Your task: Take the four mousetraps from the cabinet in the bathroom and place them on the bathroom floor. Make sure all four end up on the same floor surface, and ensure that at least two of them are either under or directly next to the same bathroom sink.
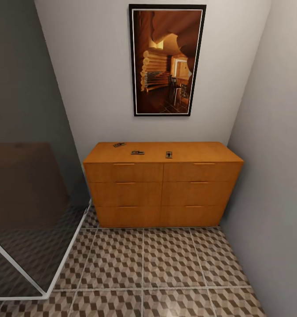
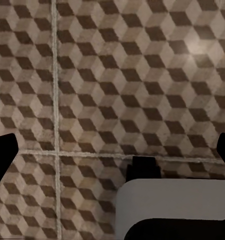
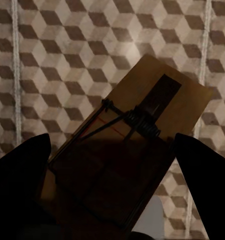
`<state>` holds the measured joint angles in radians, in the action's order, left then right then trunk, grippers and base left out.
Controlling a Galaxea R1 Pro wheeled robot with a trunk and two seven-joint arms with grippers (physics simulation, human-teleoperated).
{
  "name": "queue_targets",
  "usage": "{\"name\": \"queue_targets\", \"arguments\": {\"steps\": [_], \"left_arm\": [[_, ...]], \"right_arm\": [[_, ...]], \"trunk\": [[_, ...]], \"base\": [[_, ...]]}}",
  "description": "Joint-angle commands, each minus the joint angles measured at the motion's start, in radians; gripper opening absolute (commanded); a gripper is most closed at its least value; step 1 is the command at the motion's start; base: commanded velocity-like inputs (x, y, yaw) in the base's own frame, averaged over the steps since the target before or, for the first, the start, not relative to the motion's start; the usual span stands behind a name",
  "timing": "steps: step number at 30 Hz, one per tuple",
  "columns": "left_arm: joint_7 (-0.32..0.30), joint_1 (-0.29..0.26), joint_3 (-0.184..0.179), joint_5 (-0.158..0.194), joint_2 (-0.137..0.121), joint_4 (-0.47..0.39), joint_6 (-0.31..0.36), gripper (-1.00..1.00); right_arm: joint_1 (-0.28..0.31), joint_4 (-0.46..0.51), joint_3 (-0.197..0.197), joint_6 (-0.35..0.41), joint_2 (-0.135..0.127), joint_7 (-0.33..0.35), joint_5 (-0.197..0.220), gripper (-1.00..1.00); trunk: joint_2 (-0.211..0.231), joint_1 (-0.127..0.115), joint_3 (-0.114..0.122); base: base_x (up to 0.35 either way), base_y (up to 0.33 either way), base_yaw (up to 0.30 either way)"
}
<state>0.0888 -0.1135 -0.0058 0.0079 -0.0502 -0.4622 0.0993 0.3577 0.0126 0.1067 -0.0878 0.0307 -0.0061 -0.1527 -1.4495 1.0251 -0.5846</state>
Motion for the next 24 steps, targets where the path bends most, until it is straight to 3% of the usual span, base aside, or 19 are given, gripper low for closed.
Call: {"name": "queue_targets", "arguments": {"steps": [1, 6, 10, 20, 24], "left_arm": [[0.002, 0.0, 0.014, 0.002, -0.002, -0.002, 0.003, 1.0], [0.0, 0.0, 0.067, 0.004, -0.016, -0.002, -0.007, 1.0], [0.0, 0.0, 0.071, 0.004, -0.026, -0.001, -0.021, 1.0], [0.0, 0.0, 0.073, 0.004, -0.031, 0.018, -0.034, 1.0], [0.001, 0.0, 0.073, 0.004, -0.03, 0.02, -0.036, 1.0]], "right_arm": [[-0.003, 0.0, 0.009, -0.003, 0.001, -0.002, -0.01, -1.0], [-0.007, 0.004, 0.013, -0.012, -0.001, -0.003, -0.01, -1.0], [-0.008, 0.005, 0.015, -0.026, -0.007, -0.004, -0.011, -1.0], [-0.008, 0.002, 0.013, -0.053, -0.15, -0.002, -0.009, -1.0], [-0.008, 0.001, 0.013, -0.053, -0.159, -0.001, -0.009, -1.0]], "trunk": [[0.0, 0.0, -0.001], [0.0, 0.0, -0.001], [0.0, 0.0, -0.001], [0.0, 0.0, -0.001], [0.0, 0.0, -0.001]], "base": [[0.0, 0.0, 0.0], [0.0, 0.0, 0.0], [0.0, 0.0, 0.0], [0.0, 0.0, 0.0], [0.0, 0.0, 0.0]]}}
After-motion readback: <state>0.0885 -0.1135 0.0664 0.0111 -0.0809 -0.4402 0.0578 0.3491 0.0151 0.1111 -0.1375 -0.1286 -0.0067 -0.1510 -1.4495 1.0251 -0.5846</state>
